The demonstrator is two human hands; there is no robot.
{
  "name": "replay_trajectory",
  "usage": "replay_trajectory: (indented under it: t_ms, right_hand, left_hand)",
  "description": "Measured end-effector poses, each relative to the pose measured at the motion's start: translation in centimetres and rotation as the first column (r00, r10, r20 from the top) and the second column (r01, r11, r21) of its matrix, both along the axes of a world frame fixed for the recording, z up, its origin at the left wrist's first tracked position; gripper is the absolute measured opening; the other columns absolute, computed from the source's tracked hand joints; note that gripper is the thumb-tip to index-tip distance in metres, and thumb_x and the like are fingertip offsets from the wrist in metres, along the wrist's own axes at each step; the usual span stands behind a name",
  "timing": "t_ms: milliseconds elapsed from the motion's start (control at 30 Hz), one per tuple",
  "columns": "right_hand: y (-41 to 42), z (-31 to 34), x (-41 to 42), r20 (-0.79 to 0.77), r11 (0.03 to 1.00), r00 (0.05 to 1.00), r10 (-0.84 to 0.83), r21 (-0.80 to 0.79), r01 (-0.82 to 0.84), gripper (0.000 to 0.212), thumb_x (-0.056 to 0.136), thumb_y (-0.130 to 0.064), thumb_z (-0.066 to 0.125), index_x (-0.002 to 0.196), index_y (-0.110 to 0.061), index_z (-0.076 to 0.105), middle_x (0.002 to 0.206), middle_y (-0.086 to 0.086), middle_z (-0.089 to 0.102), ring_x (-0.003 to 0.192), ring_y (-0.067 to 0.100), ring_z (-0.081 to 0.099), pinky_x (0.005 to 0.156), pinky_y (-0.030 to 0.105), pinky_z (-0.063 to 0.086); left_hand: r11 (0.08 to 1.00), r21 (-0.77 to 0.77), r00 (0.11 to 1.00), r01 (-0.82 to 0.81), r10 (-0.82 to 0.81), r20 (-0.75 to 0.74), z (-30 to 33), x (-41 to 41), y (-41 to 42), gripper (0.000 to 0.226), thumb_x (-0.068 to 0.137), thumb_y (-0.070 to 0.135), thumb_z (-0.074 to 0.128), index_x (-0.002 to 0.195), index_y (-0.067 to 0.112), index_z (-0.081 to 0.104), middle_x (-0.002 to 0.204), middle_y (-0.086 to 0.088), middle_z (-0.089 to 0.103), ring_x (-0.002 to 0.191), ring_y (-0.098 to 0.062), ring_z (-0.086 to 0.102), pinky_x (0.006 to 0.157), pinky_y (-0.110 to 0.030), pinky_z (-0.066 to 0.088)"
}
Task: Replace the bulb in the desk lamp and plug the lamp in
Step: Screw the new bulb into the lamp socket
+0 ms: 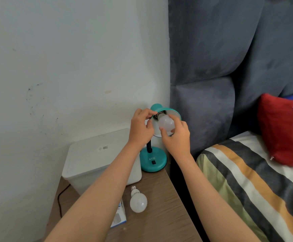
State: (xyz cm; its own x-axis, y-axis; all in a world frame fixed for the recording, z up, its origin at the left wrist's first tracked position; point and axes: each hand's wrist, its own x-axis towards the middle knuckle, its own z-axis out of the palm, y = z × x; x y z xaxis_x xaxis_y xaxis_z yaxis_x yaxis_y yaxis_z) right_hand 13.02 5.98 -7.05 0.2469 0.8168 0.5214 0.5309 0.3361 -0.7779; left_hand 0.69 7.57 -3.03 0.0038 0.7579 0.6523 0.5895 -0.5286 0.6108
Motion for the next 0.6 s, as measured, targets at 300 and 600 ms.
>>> replay_trajectory:
  t_ms: [300, 600]
  right_hand:
    - [0.4, 1.5, 0.1, 0.016, 1.000, 1.000, 0.019, -0.016, -0.019, 0.052, 0.083, -0.021, 0.066, 0.131, -0.014, 0.048, 0.115, 0.014, 0.054, 0.100, 0.026, 0.057, 0.079, 0.022, 0.040]
    - [0.6, 2.1, -0.9, -0.095, 0.996, 0.994, -0.056, -0.075, 0.049, 0.052, 0.086, -0.027, 0.065, 0.130, -0.005, 0.046, 0.119, 0.020, 0.055, 0.109, 0.030, 0.053, 0.081, 0.019, 0.033]
  left_hand:
    - [1.000, 0.003, 1.000, -0.004, 0.003, 0.009, 0.1, 0.0, 0.0, 0.036, 0.080, -0.012, 0.050, 0.100, 0.014, 0.066, 0.097, -0.007, 0.055, 0.087, -0.005, 0.055, 0.082, 0.000, 0.040]
    - [1.000, -0.001, 1.000, -0.002, 0.002, 0.003, 0.0, 0.1, 0.1, 0.037, 0.079, -0.012, 0.049, 0.099, 0.013, 0.066, 0.096, -0.007, 0.055, 0.086, -0.007, 0.057, 0.082, 0.000, 0.040]
